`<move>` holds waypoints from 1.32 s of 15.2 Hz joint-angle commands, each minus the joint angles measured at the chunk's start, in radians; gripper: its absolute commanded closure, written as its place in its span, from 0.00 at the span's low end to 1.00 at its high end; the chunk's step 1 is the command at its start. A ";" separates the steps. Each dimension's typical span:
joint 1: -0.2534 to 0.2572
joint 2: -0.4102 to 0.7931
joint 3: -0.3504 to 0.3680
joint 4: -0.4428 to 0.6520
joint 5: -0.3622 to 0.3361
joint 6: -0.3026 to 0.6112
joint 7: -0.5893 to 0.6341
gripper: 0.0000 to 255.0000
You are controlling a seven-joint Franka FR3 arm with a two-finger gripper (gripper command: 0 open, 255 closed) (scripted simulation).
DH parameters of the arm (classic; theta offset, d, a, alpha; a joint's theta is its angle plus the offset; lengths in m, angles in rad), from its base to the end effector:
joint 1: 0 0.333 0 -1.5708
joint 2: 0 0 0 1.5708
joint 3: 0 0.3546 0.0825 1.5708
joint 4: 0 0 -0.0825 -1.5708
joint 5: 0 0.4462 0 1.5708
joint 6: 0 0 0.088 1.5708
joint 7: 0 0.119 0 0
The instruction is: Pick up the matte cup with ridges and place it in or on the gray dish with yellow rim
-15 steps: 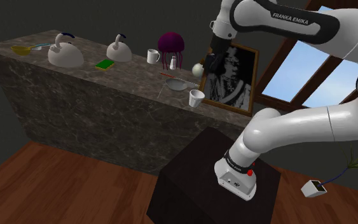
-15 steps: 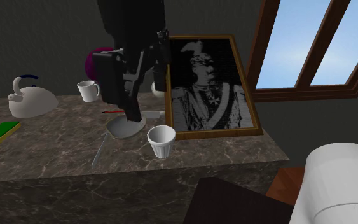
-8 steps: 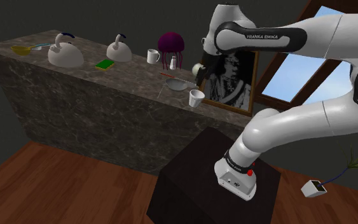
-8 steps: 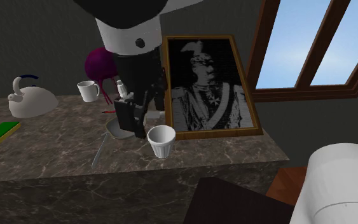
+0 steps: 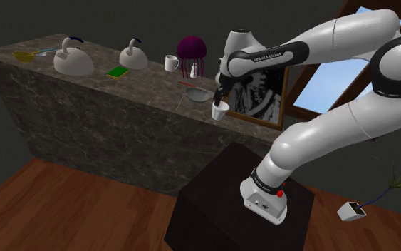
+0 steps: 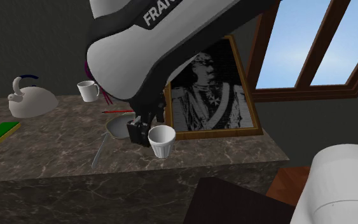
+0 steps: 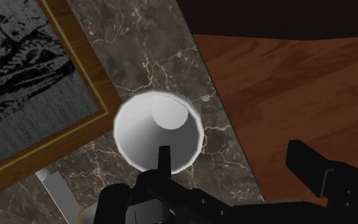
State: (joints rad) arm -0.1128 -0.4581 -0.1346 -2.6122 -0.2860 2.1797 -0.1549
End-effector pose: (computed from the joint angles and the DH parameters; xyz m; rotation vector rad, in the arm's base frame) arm 0.4118 -0.1154 0.3931 2.9603 0.1211 -0.0120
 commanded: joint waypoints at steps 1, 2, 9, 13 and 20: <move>-0.013 0.067 -0.010 -0.011 -0.028 0.083 0.008 0.00; -0.020 0.101 -0.016 -0.010 -0.041 0.118 0.009 0.00; -0.035 0.178 -0.031 -0.044 -0.068 0.231 0.022 0.00; -0.037 0.185 -0.032 -0.046 -0.070 0.241 0.024 0.00; -0.037 0.185 -0.032 -0.046 -0.070 0.240 0.024 1.00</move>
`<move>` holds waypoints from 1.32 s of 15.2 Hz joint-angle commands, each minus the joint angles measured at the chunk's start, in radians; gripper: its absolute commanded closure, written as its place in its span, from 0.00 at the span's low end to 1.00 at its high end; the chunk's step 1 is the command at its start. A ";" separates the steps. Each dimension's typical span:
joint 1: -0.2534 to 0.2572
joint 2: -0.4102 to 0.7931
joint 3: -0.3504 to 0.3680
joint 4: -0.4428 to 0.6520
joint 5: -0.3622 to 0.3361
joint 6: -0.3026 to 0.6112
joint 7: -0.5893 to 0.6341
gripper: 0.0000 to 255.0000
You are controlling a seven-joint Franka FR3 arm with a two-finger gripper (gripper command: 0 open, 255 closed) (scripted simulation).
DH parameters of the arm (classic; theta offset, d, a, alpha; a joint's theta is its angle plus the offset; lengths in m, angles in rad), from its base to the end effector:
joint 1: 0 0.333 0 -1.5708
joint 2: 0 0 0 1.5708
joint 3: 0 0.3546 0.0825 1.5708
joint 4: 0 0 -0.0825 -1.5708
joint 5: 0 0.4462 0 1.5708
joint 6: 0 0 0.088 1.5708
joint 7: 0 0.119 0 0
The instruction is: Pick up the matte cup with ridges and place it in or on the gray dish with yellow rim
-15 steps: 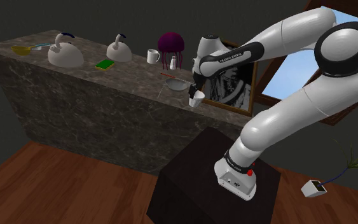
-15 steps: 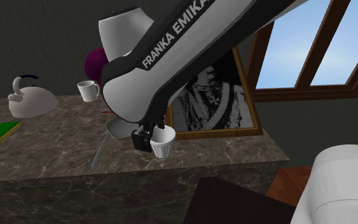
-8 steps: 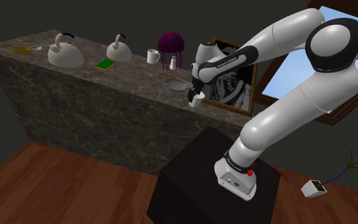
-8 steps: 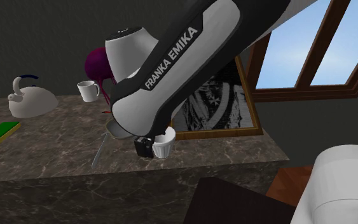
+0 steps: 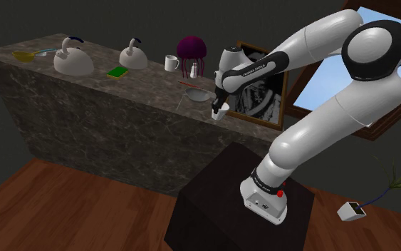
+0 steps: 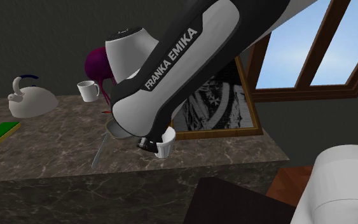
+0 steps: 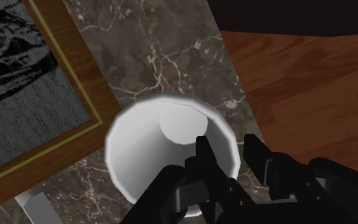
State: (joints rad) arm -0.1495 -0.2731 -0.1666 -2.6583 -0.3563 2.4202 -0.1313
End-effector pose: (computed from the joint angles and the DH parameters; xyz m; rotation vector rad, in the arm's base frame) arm 0.4205 -0.1383 0.3117 2.9411 0.1250 -0.0098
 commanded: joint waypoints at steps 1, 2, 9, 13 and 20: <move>0.000 0.000 0.000 0.000 0.000 0.000 0.000 1.00; 0.000 0.000 0.000 0.000 0.000 0.000 0.000 1.00; 0.001 -0.011 0.001 0.005 0.004 -0.016 -0.004 1.00; 0.006 -0.054 0.003 0.027 0.018 -0.080 -0.021 1.00; 0.014 -0.117 0.009 0.075 0.039 -0.189 -0.046 1.00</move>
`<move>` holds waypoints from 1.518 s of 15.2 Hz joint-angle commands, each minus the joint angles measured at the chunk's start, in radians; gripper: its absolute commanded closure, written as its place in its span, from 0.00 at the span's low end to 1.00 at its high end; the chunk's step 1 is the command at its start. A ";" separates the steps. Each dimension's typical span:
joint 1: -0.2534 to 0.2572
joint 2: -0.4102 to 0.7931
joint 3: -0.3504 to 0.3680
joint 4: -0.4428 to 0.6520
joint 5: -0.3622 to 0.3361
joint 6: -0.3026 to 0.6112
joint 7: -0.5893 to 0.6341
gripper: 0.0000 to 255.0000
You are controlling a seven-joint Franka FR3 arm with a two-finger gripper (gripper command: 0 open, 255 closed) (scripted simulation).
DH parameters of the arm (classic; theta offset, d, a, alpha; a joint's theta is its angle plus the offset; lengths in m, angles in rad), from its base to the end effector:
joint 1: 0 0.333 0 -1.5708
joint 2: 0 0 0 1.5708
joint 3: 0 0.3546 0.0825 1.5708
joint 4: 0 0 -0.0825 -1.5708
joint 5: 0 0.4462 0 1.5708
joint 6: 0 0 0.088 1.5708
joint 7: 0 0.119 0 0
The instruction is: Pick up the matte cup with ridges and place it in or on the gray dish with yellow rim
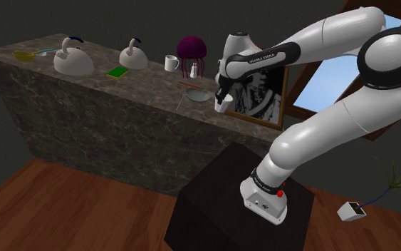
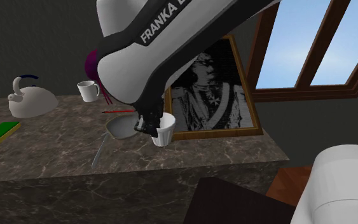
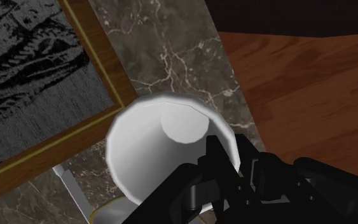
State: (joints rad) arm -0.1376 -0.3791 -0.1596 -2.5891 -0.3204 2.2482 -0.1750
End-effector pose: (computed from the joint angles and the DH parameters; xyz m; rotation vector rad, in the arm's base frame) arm 0.4243 -0.1398 0.3762 2.9410 0.1249 -0.0091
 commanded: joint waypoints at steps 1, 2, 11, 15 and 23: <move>0.003 -0.018 0.003 0.014 0.006 -0.033 -0.005 1.00; 0.004 -0.026 0.004 0.022 0.009 -0.048 -0.008 1.00; 0.010 -0.079 0.014 0.103 0.029 -0.180 -0.035 1.00; 0.022 0.040 0.012 0.227 0.047 -0.185 -0.041 1.00; 0.038 0.343 0.009 0.595 0.104 -0.248 -0.074 1.00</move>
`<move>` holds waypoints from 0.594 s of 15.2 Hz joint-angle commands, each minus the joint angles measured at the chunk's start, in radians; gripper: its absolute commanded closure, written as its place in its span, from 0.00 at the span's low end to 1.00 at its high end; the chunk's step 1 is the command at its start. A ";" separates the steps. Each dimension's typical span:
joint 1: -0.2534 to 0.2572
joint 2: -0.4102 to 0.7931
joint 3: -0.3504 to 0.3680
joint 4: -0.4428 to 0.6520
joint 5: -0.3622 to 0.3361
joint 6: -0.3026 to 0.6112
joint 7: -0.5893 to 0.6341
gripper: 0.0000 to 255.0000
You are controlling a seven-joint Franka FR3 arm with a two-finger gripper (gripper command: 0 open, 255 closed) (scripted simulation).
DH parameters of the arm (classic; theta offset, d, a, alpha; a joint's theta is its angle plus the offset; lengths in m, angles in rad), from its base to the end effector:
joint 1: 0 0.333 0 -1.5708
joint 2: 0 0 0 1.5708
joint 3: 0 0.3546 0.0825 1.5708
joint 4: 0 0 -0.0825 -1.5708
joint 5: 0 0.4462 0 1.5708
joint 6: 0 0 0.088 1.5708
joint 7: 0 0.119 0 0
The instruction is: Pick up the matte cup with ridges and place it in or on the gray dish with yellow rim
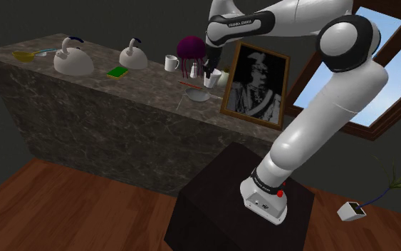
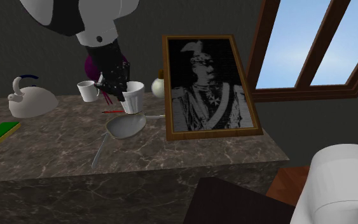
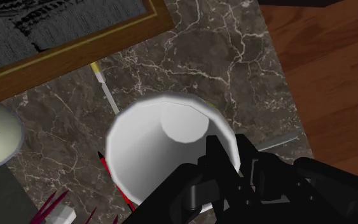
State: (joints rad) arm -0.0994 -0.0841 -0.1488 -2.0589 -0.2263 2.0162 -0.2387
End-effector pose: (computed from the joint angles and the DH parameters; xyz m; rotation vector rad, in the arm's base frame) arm 0.5666 -0.1612 0.4794 2.9412 0.1242 -0.0103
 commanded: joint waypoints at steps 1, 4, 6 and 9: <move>0.001 0.086 -0.002 0.116 0.017 -0.029 -0.015 1.00; -0.001 0.216 -0.002 0.301 0.043 -0.082 -0.034 1.00; -0.002 0.220 -0.002 0.280 0.041 -0.057 -0.029 1.00; -0.002 0.228 -0.002 0.249 0.040 -0.019 -0.023 1.00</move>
State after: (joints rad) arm -0.1023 0.1390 -0.1511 -1.8018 -0.1860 1.9837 -0.2655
